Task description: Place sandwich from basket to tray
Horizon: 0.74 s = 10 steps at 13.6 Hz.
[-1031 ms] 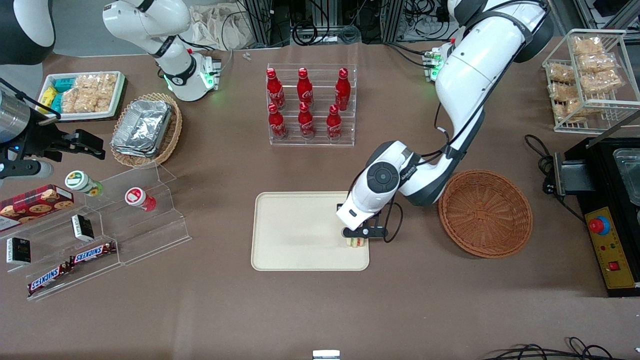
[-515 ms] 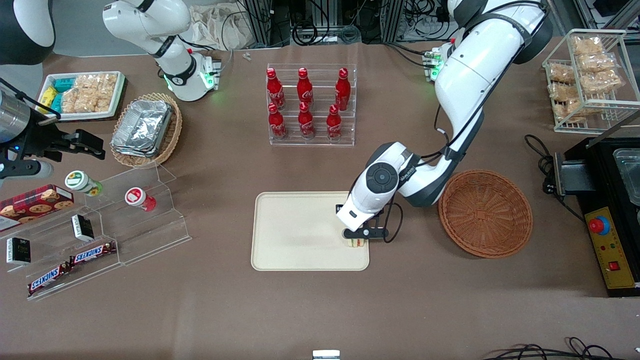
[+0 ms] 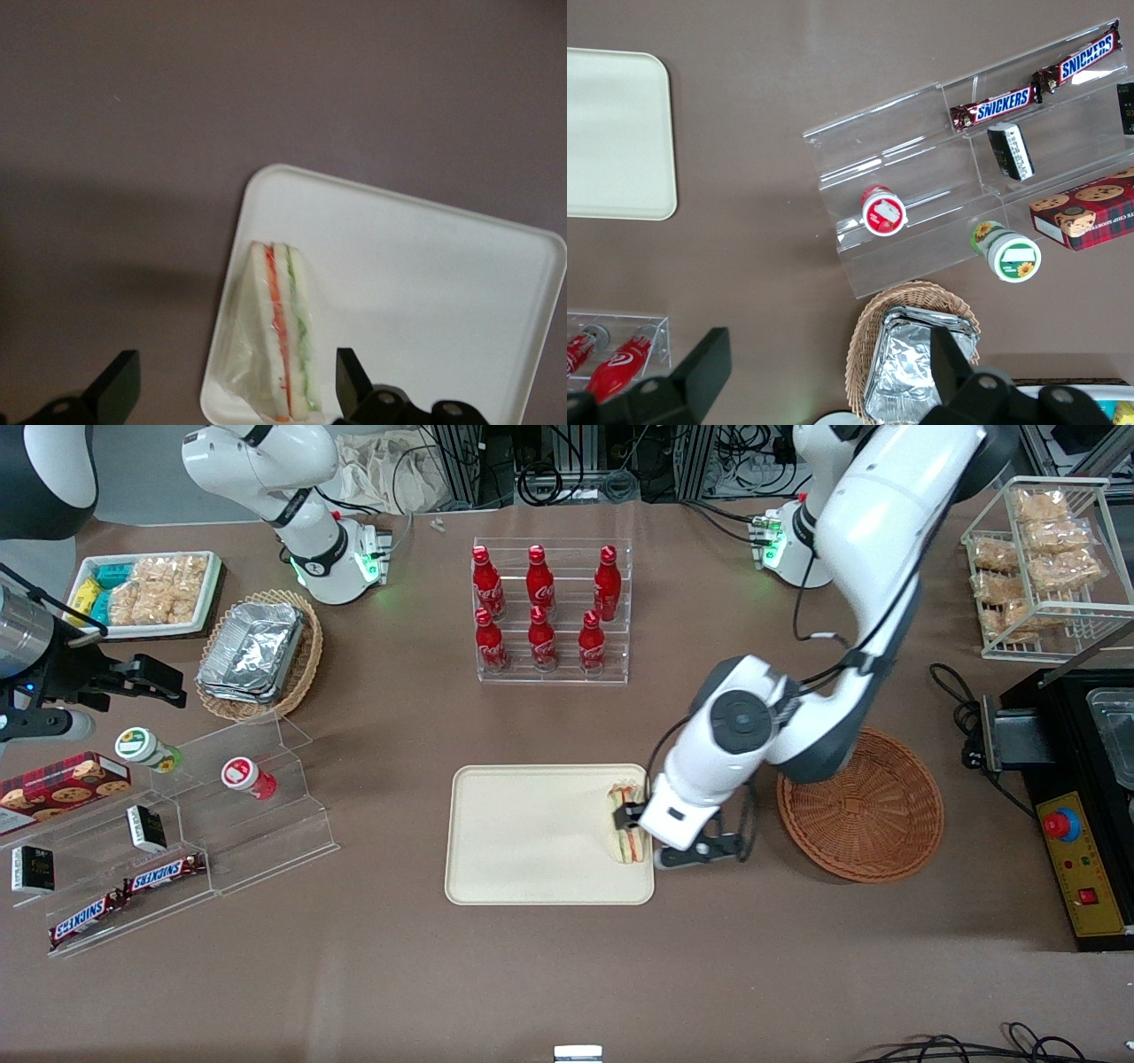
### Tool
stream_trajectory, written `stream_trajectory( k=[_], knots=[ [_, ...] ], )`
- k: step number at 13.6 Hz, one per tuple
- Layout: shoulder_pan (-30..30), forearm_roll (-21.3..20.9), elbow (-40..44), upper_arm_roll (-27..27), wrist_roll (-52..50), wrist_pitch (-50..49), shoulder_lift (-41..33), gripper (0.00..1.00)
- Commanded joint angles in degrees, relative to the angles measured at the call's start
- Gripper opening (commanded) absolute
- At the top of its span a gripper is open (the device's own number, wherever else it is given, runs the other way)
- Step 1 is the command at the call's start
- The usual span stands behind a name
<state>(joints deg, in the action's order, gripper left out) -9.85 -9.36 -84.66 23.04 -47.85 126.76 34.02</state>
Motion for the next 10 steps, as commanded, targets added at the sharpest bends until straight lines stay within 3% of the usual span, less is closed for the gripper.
stream_trajectory(
  k=[1,6,10],
  knots=[
    [3.3,1.4,-1.2,0.3,0.3,-3.4,-4.6,0.99],
    [9.4,5.1,-0.8,0.3,0.6,-10.5,-12.6,0.99],
    [10.5,7.7,1.6,-0.4,10.1,-23.1,-15.9,0.99]
  ],
)
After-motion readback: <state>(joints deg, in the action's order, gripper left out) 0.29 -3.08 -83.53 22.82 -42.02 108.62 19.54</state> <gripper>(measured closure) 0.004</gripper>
